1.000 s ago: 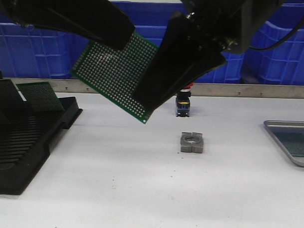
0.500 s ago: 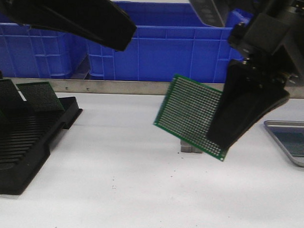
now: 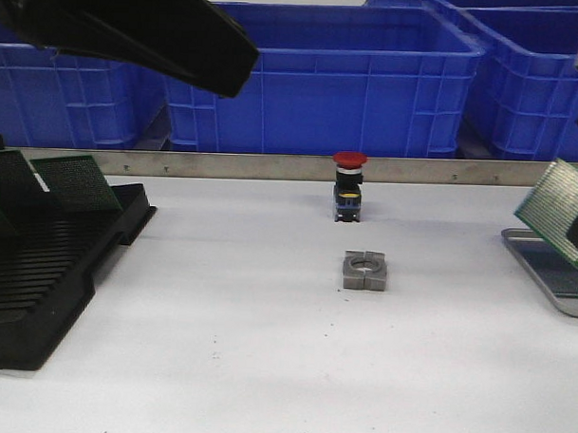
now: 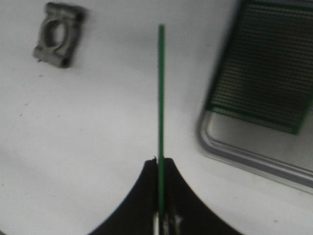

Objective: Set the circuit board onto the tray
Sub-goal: 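Lower the board into the silver tray and open the right gripper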

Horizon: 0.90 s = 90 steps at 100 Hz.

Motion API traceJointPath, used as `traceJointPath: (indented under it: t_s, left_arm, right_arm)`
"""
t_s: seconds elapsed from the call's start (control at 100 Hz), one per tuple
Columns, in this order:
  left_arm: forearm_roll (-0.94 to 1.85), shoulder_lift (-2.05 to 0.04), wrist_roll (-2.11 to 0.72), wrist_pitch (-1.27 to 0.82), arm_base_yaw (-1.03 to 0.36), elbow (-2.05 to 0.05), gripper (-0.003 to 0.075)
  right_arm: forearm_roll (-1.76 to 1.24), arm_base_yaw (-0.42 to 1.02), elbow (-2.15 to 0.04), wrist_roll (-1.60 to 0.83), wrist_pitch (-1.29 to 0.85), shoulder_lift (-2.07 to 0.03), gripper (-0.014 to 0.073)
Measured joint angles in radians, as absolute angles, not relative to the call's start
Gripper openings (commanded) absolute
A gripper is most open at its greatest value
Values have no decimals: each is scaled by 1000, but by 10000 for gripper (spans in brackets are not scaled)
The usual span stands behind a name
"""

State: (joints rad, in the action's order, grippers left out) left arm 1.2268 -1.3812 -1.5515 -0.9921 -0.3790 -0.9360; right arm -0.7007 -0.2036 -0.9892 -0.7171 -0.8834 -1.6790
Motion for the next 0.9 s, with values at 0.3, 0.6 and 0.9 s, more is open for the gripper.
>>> traceJointPath:
  t_s: [0.3,0.6,0.9]
  left_arm:
    - [1227,-1381,-1551,-981,-379,-936,496]
    - [1227,-1381,-1551,-981,-379,-936,496]
    - [1233,-1381,-1537,-959,-359,-936,232]
  right_arm:
    - [-701,-309,-989,-715,-785,-1732,57]
    - [-702,-311,-989,-741,-721,-1730,589]
    - [-702,-305,-986,-766,-679,-1580,141]
